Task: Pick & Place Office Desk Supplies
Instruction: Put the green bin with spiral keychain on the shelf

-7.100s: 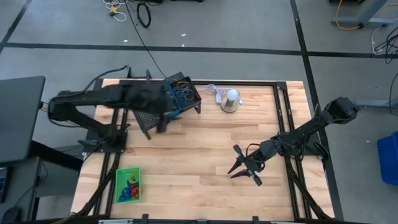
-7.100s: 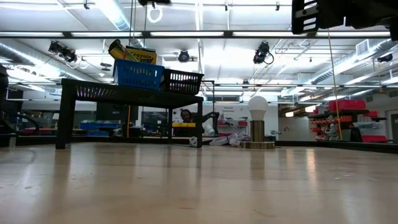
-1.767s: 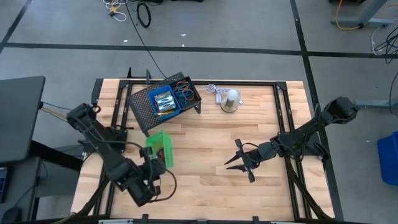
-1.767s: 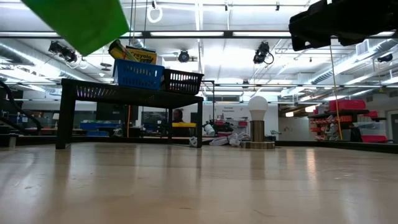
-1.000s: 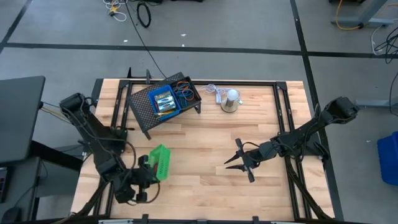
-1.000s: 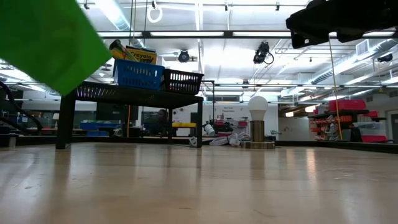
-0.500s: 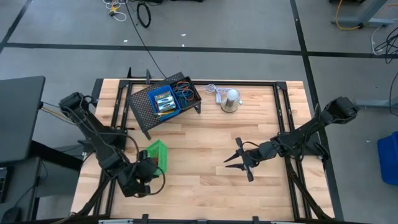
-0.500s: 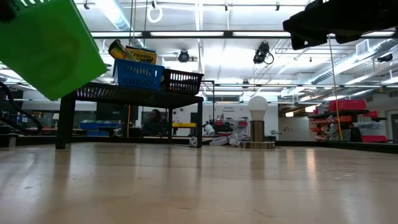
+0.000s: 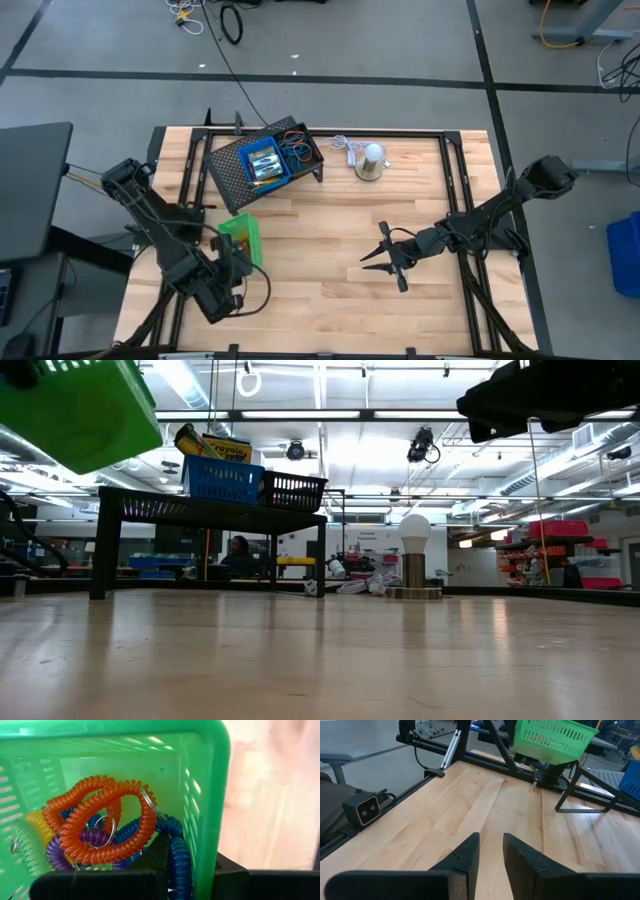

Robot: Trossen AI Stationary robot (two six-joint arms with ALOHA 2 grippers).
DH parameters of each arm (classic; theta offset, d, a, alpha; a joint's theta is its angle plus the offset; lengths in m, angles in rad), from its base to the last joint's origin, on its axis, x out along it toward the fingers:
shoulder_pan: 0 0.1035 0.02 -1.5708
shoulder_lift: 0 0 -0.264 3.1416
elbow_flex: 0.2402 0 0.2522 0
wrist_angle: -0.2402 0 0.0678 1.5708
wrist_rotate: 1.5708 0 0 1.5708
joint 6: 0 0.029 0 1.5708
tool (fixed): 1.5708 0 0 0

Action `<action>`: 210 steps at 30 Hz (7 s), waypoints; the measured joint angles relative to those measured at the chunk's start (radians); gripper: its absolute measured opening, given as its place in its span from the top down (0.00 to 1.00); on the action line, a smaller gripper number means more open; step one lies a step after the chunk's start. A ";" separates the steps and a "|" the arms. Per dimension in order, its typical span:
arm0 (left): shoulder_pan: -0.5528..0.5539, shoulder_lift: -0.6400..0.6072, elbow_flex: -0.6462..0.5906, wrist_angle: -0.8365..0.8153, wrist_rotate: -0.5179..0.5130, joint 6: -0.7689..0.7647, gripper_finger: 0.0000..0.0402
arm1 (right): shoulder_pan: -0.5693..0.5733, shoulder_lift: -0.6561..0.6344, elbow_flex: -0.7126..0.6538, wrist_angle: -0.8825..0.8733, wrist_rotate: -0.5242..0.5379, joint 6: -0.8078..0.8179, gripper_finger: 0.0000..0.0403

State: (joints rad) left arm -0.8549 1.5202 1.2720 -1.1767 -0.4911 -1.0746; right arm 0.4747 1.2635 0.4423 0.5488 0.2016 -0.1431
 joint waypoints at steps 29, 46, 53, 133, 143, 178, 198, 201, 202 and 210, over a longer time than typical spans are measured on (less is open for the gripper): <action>0.346 0.017 0.039 -0.383 0.082 0.200 0.91 | 0.006 0.000 0.000 -0.037 -0.002 0.008 0.76; 0.512 -0.070 0.037 -0.395 0.104 0.328 0.91 | 0.040 0.000 0.000 -0.038 0.011 0.005 0.76; 0.492 -0.080 0.037 -0.394 0.119 0.308 0.91 | 0.040 0.000 0.000 -0.038 0.013 0.001 0.76; 0.796 -0.191 -0.161 -0.237 0.179 0.533 0.56 | 0.071 0.000 0.000 -0.022 0.013 0.020 0.76; 0.777 -0.201 -0.161 -0.238 0.191 0.534 0.51 | 0.071 0.000 0.000 -0.022 0.013 0.027 0.76; 0.719 -0.210 0.056 -0.358 0.098 0.499 0.37 | 0.071 0.000 0.000 -0.022 0.013 0.024 0.76; -0.033 -0.336 -0.022 -0.394 -0.246 -0.272 0.99 | 0.071 0.000 0.000 -0.022 0.013 0.027 0.76; -0.079 -0.335 -0.110 -0.395 -0.199 -0.379 0.99 | 0.071 0.000 0.000 -0.022 0.013 0.025 0.76; -0.089 -0.335 -0.135 -0.395 -0.181 -0.405 0.99 | 0.071 0.000 0.000 -0.022 0.013 0.022 0.76; -0.115 -0.334 -0.255 -0.395 -0.015 -0.535 1.00 | 0.071 0.000 0.000 -0.022 0.013 0.019 0.76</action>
State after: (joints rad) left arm -0.9695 1.1858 1.0166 -1.5715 -0.5057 -1.6095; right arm 0.5457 1.2636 0.4423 0.5271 0.2148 -0.1246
